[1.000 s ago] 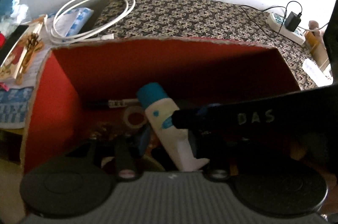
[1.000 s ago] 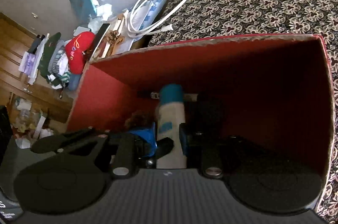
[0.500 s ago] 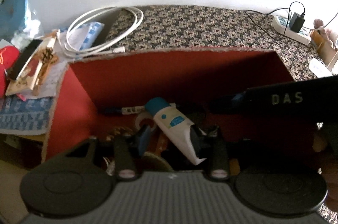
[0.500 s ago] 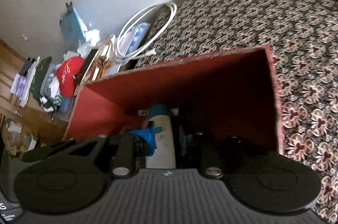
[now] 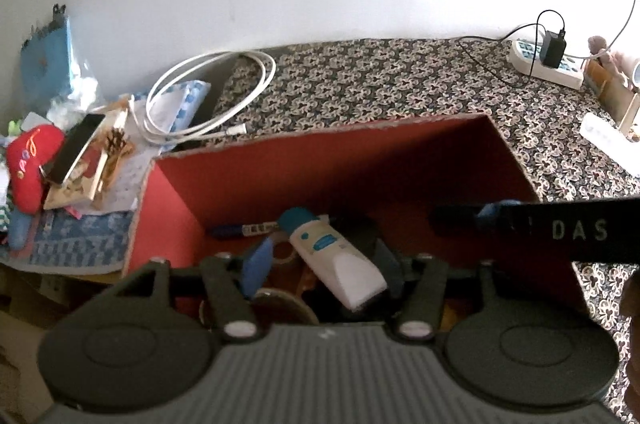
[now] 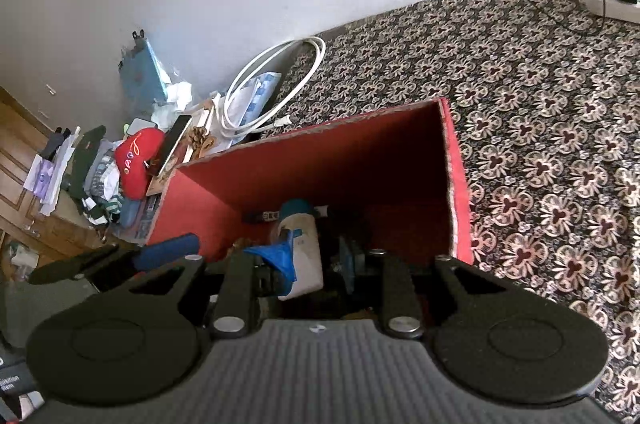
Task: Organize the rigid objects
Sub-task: 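Open the right gripper and lift it out of the red box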
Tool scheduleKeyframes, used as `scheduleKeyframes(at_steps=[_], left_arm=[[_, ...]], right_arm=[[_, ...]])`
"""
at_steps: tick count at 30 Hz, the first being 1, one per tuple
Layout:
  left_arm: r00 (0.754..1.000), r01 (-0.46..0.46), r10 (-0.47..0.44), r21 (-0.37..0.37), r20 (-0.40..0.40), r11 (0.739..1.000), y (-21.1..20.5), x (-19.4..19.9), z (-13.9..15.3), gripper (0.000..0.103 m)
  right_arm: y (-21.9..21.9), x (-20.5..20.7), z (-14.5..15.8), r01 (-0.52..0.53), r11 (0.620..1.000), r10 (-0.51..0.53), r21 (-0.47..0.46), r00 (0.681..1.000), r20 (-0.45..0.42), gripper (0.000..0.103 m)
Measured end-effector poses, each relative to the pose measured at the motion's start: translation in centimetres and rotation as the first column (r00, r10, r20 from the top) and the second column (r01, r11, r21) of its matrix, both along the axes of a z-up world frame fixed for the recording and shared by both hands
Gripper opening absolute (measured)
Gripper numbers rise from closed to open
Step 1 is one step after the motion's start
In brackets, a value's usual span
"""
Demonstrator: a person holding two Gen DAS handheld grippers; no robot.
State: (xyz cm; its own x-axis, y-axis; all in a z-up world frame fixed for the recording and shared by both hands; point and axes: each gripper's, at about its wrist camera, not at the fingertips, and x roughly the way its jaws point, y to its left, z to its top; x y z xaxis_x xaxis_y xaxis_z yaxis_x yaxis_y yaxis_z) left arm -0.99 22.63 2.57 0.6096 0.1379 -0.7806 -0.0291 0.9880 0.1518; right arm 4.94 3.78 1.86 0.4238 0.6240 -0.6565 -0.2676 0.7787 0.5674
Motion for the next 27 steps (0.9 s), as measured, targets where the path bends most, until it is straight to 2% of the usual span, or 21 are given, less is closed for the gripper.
scheduleKeyframes(at_steps=[13, 22, 27], left_arm=[[1.000, -0.021, 0.020, 0.047, 0.018, 0.999, -3.6, -1.4, 1.0, 0.061], [1.000, -0.027, 0.026, 0.072, 0.018, 0.997, -7.1, -2.3, 1.5, 0.062], [1.000, -0.019, 0.018, 0.078, 0.012, 0.997, -9.4, -2.5, 1.4, 0.063]], right_arm=[[-3.8, -1.9, 1.5, -0.001, 1.000, -0.001, 0.030, 0.998, 0.059, 0.009], [-6.7, -3.3, 2.1, -0.010, 1.000, 0.009, 0.015, 0.996, 0.094, 0.009], [-8.6, -3.9, 1.8, -0.019, 1.000, 0.017, 0.019, 0.996, 0.086, 0.009]])
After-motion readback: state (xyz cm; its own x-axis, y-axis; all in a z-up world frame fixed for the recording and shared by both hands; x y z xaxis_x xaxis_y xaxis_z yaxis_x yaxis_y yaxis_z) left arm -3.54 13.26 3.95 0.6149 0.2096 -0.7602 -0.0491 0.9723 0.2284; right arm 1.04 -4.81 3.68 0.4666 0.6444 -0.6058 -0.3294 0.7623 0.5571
